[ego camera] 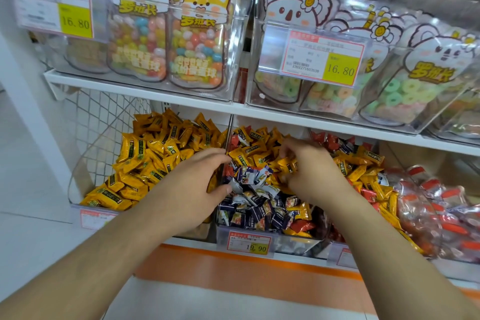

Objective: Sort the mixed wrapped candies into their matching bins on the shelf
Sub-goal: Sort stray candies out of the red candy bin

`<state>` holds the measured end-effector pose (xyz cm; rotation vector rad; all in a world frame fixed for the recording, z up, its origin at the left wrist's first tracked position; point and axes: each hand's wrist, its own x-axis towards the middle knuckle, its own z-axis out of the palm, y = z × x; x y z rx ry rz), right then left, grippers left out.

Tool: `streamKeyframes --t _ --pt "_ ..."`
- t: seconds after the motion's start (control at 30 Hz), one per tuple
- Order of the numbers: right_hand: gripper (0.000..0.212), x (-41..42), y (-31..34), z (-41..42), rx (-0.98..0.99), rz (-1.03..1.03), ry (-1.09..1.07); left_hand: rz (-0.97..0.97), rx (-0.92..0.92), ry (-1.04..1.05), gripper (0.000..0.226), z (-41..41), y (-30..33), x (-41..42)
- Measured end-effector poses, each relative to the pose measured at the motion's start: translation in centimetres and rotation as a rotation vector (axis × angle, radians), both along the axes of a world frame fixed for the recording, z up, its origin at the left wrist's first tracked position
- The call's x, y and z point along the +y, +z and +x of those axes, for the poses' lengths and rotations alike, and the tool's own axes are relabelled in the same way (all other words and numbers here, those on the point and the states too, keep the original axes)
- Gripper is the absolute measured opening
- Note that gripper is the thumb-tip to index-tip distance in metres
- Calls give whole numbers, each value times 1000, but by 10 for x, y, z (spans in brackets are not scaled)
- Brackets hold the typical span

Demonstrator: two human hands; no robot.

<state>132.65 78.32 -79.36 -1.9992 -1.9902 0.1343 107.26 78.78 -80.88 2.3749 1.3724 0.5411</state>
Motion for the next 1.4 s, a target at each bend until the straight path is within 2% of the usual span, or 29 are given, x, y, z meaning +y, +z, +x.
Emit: streamKeyframes --t 0.1,0.17,0.27,0.37,0.4,0.5,0.6,0.7,0.9,1.0,1.13,1.2,1.27,1.4 --pt "37 -6 10 2 48 34 -48 17 -11 4 55 0 0 0" --pt "32 -10 18 -1 147 60 -93 56 -32 12 52 1 1 -1" --pt "31 -19 28 -17 428 65 -146 115 -141 35 52 6 8 -7" --pt "29 -27 32 -43 733 -18 -52 106 -254 17 63 11 17 -13" --pt "26 -29 32 -50 808 -45 -8 90 -276 5 60 12 20 -15" --pt "9 -28 31 -56 877 -61 57 119 -243 30 33 9 24 -19" --pt "6 -21 26 -39 799 -6 -35 170 -196 163 26 -5 25 -11" --pt "10 -13 14 -22 635 64 -98 165 -105 262 48 -18 20 0" --pt "19 6 1 -36 406 12 42 21 -31 67 69 -4 13 -3" --pt "34 29 -4 -46 302 -39 123 -14 -26 48 68 -3 7 2" --pt "43 52 -9 -51 174 -175 177 -55 -38 53 69 -6 3 7" --pt "38 58 -13 -50 134 -194 179 -67 -47 52 69 -8 2 9" --pt "25 60 -17 -49 130 -156 167 -79 -53 57 69 -8 3 9" --pt "12 57 -15 -43 249 -126 106 -66 -49 44 69 -7 3 9"
